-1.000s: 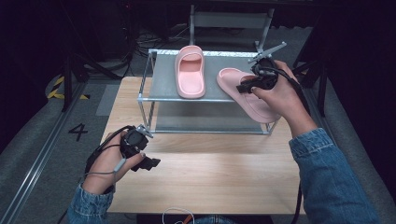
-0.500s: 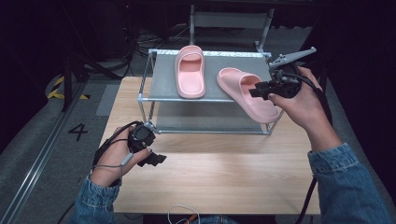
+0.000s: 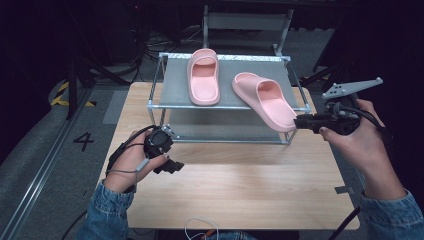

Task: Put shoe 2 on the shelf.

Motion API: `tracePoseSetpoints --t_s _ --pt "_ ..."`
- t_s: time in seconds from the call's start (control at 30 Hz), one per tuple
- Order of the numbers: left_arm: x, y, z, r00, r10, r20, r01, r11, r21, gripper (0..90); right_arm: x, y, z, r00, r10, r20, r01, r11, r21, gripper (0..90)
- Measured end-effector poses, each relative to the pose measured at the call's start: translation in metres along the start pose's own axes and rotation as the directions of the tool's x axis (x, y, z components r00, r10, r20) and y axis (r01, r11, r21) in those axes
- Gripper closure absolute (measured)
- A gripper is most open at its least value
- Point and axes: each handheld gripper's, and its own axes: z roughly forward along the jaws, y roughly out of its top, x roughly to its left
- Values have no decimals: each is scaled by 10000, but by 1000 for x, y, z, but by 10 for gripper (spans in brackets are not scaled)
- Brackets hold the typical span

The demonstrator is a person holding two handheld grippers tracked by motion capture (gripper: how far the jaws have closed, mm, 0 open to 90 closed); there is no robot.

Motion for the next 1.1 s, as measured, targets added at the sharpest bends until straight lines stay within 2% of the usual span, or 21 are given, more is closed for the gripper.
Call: tracePoseSetpoints --t_s 0.17,0.3,0.33,0.47,0.7,1.1 --pt "0 0 1 10000 -24 48 23 10000 60 232 -1 -12 1 9999 101 -75 -99 9994 326 833" --pt "0 -1 0 10000 -11 49 11 10000 57 232 -4 -19 6 9995 242 -207 -229 9980 597 897" --pt "0 -1 0 10000 9 52 -9 10000 64 232 -4 -21 9 9990 355 -270 -331 9961 819 900" --pt "1 -3 -1 10000 -69 -8 69 10000 32 233 -8 -23 19 9987 434 -280 -399 9926 1146 900" --pt "1 -6 -1 9999 -112 -62 112 9999 57 234 -13 -21 31 9993 324 -191 -296 9905 1344 900" --pt "1 -9 -2 9998 -173 -117 174 9998 96 234 -17 -9 48 10000 -86 3 85 9929 1187 900"
